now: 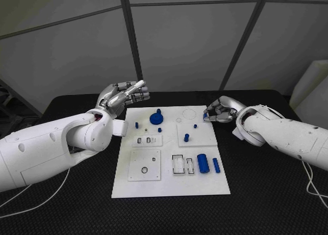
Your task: Assemble the parts on the task board
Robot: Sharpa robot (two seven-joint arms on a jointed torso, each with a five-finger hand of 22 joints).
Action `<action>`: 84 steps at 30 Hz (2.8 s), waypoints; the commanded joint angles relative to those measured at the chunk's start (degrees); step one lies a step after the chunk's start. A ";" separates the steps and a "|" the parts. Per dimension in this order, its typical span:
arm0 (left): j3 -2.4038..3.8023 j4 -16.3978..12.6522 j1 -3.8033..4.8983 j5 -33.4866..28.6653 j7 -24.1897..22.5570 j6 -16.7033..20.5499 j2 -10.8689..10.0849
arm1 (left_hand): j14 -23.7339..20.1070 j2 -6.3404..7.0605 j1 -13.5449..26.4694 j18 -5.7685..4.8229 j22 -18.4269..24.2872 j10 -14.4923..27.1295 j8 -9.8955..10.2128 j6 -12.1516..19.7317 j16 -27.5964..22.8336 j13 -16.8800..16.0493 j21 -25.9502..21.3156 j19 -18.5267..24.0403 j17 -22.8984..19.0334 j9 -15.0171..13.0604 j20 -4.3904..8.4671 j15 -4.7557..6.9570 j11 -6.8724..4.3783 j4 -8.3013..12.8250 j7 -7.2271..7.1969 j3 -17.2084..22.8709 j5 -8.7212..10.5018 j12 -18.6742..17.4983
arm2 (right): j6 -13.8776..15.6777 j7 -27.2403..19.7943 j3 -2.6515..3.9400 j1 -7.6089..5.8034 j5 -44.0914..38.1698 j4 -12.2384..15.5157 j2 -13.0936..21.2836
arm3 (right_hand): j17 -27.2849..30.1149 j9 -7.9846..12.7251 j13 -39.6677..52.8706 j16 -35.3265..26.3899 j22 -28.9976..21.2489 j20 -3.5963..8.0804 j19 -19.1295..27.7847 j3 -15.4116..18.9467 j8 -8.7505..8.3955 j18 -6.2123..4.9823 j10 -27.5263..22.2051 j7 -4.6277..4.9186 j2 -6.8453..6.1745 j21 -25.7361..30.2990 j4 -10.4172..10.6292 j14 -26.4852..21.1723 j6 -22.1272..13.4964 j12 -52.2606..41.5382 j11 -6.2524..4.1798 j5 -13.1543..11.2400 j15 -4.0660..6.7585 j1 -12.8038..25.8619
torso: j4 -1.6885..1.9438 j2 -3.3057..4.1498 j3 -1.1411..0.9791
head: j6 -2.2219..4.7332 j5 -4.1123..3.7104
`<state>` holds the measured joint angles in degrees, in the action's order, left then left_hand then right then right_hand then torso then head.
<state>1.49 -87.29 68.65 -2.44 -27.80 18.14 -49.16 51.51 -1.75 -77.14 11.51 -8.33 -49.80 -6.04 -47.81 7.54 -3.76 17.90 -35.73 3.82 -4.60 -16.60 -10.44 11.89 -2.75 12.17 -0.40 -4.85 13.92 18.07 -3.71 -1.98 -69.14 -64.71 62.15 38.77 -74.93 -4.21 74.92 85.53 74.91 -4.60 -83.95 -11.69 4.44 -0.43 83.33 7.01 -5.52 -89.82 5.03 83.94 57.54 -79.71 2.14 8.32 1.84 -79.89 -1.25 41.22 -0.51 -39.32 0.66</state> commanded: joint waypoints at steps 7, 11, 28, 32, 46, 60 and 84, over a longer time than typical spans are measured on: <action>0.05 -0.01 0.06 0.40 0.43 -0.99 0.02 | -0.17 -0.48 0.10 -1.44 0.10 -0.24 0.19 -0.46 -0.42 0.07 0.39 -0.40 -0.09 0.08 0.17 -0.10 -0.03 0.43 2.17 -0.15 0.14 -0.26 | -1.20 1.72 0.04 -0.12 -1.66 -0.68 -0.92 | -6.49 0.05 5.95 0.05 15.09 0.30 -6.05 -0.14 -0.16 0.43 0.45 -0.07 0.19 -0.18 -0.06 4.10 0.12 -0.26 -0.03 0.21 0.29 0.24 | -0.04 0.00 -0.05 | 0.08 0.04; 0.05 -0.02 0.06 0.40 0.53 -1.05 0.03 | -0.19 -0.50 0.17 -1.45 0.11 -0.20 0.23 -0.45 -0.47 0.09 0.40 -0.42 -0.10 0.09 0.16 -0.12 0.00 0.45 2.20 -0.19 0.15 -0.33 | -1.37 1.97 0.04 -0.12 -2.02 -0.80 -1.16 | -6.50 0.08 5.94 0.06 15.09 0.31 -6.05 -0.12 -0.25 0.43 0.44 -0.05 0.12 -0.18 -0.09 4.10 0.04 -0.25 -0.03 0.19 0.29 0.27 | 0.00 -0.02 -0.05 | 0.04 0.02; 0.05 -0.02 0.07 0.40 0.68 -1.25 0.03 | -0.18 -0.56 0.30 -1.47 0.14 -0.09 0.39 -0.36 -0.55 0.11 0.43 -0.47 -0.11 0.15 0.16 -0.15 0.06 0.51 2.27 -0.28 0.17 -0.52 | -0.90 3.47 0.05 -0.11 -2.69 -1.39 -1.65 | -6.84 -0.38 6.33 0.20 15.09 0.58 -6.05 -1.91 0.37 0.43 0.65 -0.63 2.55 -0.18 -0.88 4.17 2.75 -0.66 -0.48 0.18 0.62 -0.45 | -0.02 -0.01 -0.09 | 0.02 -0.13; 0.05 -0.06 0.07 0.40 0.70 -1.24 0.01 | -0.18 -0.56 0.30 -1.47 0.14 -0.09 0.39 -0.36 -0.55 0.11 0.43 -0.47 -0.11 0.15 0.16 -0.15 0.06 0.51 2.27 -0.28 0.17 -0.52 | -0.44 3.56 0.05 -0.10 -2.71 -1.36 -1.73 | -6.87 -0.53 6.40 0.21 15.09 0.69 -6.05 -2.17 0.50 0.43 0.70 -0.81 2.95 -0.18 -1.03 4.17 3.42 -0.74 -0.64 0.24 0.74 -0.34 | -0.03 0.00 -0.08 | -0.08 -0.19; 0.05 -0.15 0.07 0.40 0.75 -1.19 -0.21 | -0.15 -0.61 0.33 -1.47 0.15 -0.06 0.44 -0.34 -0.56 0.11 0.45 -0.50 -0.11 0.17 0.16 -0.15 0.08 0.54 2.29 -0.30 0.17 -0.57 | 5.06 2.91 0.07 -0.09 -1.75 2.31 -0.17 | -7.29 -1.71 7.02 0.38 15.09 1.54 -6.05 -3.63 1.22 0.43 1.21 -1.96 4.96 -0.18 -2.68 4.27 6.73 -1.41 -1.66 3.08 1.62 -0.39 | -0.09 -0.08 -0.10 | -0.17 -0.35; 0.05 0.03 0.10 0.40 1.12 -1.56 -0.60 | 0.80 -0.90 0.47 -1.33 0.15 -0.32 0.65 -0.66 -0.38 0.07 0.84 -1.19 -0.03 0.22 0.23 0.06 -0.06 0.98 2.12 -0.49 0.18 -0.88 | 5.75 9.28 2.18 -0.21 -6.34 17.40 1.45 | -7.45 -1.81 7.02 0.46 15.09 1.60 -6.05 -3.75 0.78 0.43 1.19 -1.80 4.83 -0.18 -3.26 4.31 6.41 -1.37 -1.57 3.47 1.60 -0.16 | -0.05 -0.20 0.05 | 0.00 0.17; 0.05 0.70 0.13 0.39 1.39 -1.74 0.01 | 0.89 -1.01 0.50 -1.31 0.16 -0.47 0.66 -0.81 -0.41 0.05 0.92 -1.33 -0.04 0.22 0.23 0.09 -0.11 1.07 2.06 -0.52 0.18 -0.90 | 2.28 21.43 0.26 1.03 -16.69 18.60 -11.91 | -7.11 -1.89 7.02 0.26 15.09 1.59 -6.05 -3.65 0.59 0.43 1.19 -1.76 4.69 -0.18 -3.36 4.23 6.35 -1.36 -1.51 3.48 1.56 0.30 | -0.06 -0.11 0.05 | -0.76 1.91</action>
<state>1.49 -86.51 68.69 -2.36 -26.32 17.13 -49.22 51.92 -2.28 -76.61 11.16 -8.24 -50.01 -5.60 -48.23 7.32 -3.73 18.43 -36.55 3.79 -4.43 -16.39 -10.44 11.67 -2.05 12.17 -0.79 -4.85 13.21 21.37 15.39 -1.74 -68.06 -78.36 80.83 26.96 -74.90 -4.97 74.92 85.80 74.90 -3.37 -83.96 -15.32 4.68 -0.42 84.14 6.02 -1.25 -89.82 1.95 83.94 62.76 -80.92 0.91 11.61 3.08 -79.85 -1.30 41.07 -0.43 -39.97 2.48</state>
